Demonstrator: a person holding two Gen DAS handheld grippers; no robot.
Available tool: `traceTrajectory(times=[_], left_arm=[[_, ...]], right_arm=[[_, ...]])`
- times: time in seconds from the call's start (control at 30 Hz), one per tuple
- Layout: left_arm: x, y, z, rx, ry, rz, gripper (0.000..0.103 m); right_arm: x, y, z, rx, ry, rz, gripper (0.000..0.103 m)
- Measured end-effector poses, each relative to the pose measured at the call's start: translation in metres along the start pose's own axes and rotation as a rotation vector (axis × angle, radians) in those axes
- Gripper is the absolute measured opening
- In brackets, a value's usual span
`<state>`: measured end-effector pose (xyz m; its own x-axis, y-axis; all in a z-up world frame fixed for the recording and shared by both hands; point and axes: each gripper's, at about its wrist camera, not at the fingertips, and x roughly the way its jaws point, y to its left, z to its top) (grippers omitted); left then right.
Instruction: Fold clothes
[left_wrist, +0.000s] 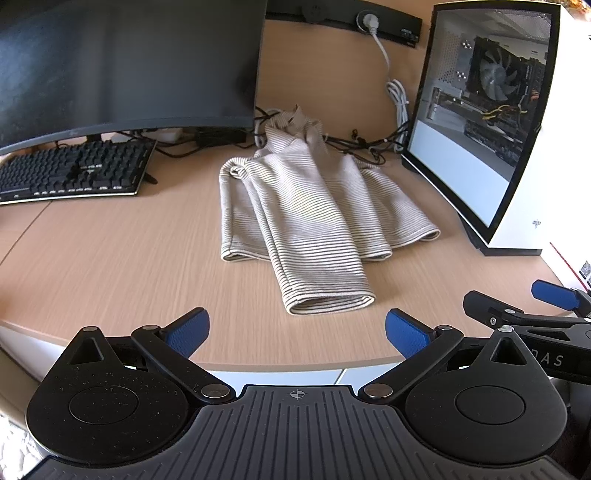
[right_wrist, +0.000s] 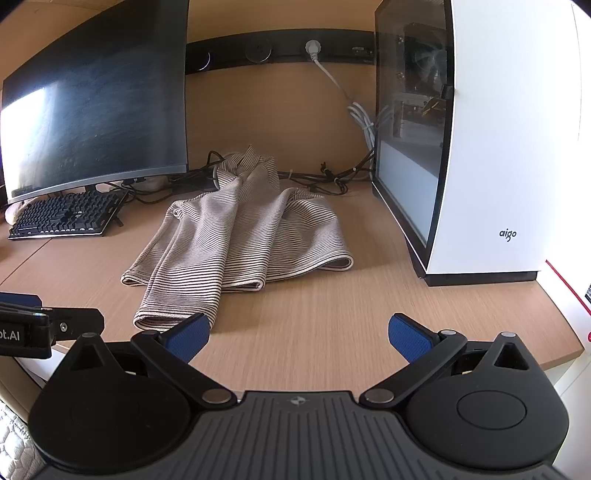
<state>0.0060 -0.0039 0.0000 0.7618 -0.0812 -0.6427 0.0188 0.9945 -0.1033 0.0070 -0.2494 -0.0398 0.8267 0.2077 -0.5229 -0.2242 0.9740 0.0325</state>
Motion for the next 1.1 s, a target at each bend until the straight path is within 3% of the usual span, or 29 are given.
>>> traceTrajectory(times=[1.1], left_arm=[[0.0032,0.0022,-0.0017,-0.006,0.016,0.002,0.103]], right_arm=[[0.0027,-0.0012,-0.0011,0.007,0.016,0.001,0.103]])
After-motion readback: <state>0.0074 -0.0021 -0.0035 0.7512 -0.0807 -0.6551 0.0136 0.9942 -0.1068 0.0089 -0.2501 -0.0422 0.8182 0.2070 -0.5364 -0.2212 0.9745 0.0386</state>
